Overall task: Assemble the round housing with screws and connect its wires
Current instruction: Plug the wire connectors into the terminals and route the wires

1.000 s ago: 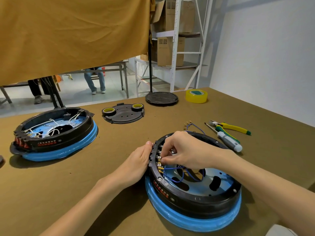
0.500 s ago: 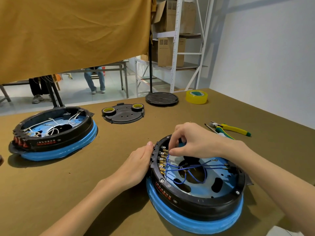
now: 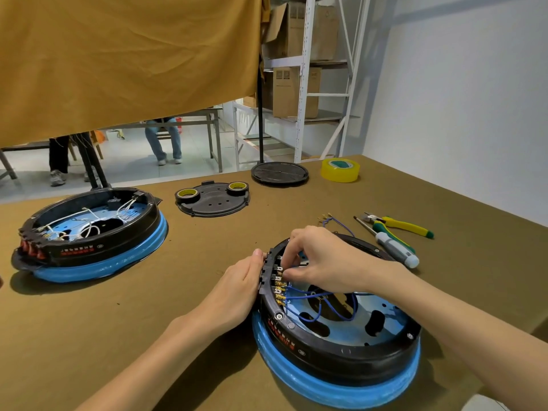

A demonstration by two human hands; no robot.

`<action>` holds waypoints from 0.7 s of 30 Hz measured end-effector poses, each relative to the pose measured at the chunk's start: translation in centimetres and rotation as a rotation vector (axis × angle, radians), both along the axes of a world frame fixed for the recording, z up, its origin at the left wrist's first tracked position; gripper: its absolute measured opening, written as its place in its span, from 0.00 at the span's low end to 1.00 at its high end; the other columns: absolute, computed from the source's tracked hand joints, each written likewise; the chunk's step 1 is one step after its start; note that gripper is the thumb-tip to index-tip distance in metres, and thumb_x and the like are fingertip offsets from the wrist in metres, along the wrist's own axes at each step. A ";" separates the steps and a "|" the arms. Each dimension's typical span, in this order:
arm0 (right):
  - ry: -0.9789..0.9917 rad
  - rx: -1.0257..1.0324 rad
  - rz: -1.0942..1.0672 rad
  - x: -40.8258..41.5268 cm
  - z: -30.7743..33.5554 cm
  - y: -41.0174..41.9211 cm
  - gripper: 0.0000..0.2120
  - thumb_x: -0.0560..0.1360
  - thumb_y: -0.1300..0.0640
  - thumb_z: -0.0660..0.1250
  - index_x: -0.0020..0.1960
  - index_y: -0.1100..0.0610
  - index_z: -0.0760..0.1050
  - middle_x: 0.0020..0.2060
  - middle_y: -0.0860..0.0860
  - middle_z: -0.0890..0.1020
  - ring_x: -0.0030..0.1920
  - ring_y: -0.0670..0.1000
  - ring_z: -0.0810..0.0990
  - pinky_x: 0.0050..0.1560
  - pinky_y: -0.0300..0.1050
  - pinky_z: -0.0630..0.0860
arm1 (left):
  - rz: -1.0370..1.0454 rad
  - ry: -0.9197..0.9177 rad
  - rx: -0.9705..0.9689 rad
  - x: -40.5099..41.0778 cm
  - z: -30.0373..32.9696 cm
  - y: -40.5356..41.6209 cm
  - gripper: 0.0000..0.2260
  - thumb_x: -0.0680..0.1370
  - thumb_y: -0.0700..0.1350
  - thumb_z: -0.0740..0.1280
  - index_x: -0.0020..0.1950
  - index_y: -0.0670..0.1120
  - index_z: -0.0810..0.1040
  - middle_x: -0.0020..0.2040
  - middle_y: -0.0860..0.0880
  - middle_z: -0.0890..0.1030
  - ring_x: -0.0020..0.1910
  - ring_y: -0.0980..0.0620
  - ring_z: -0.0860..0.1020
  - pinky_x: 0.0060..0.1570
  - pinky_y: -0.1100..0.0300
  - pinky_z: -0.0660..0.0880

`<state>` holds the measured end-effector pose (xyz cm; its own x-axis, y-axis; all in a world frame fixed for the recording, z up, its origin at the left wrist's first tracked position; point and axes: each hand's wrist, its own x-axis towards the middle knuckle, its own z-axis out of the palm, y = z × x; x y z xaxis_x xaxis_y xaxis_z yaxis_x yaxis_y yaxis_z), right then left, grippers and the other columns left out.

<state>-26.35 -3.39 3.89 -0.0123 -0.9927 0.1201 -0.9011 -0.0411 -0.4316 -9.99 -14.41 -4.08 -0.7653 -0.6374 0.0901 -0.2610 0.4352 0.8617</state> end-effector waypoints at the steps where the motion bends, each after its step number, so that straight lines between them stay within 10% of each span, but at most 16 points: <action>1: -0.004 -0.005 -0.014 0.0 -0.2 0.0 0.04 0.77 0.55 0.74 0.46 0.54 0.87 0.42 0.48 0.83 0.44 0.45 0.79 0.41 0.24 0.68 | -0.001 0.009 0.007 -0.1 0.0 0.1 0.29 0.87 0.59 0.45 0.59 0.45 0.81 0.55 0.45 0.84 0.57 0.48 0.81 0.65 0.43 0.73; 21: -0.109 -0.037 -0.101 -2.0 -1.9 -0.3 0.08 0.78 0.54 0.71 0.45 0.54 0.87 0.38 0.47 0.85 0.37 0.47 0.80 0.39 0.41 0.76 | -0.062 0.050 -0.078 0.1 0.2 0.3 0.21 0.86 0.61 0.48 0.57 0.58 0.80 0.52 0.58 0.84 0.54 0.60 0.82 0.60 0.50 0.77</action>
<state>-28.34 -3.69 2.03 -0.1266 -0.9806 0.1494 -0.8496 0.0295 -0.5265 -9.87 -14.10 -3.89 -0.7963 -0.5786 0.1767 -0.1892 0.5156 0.8357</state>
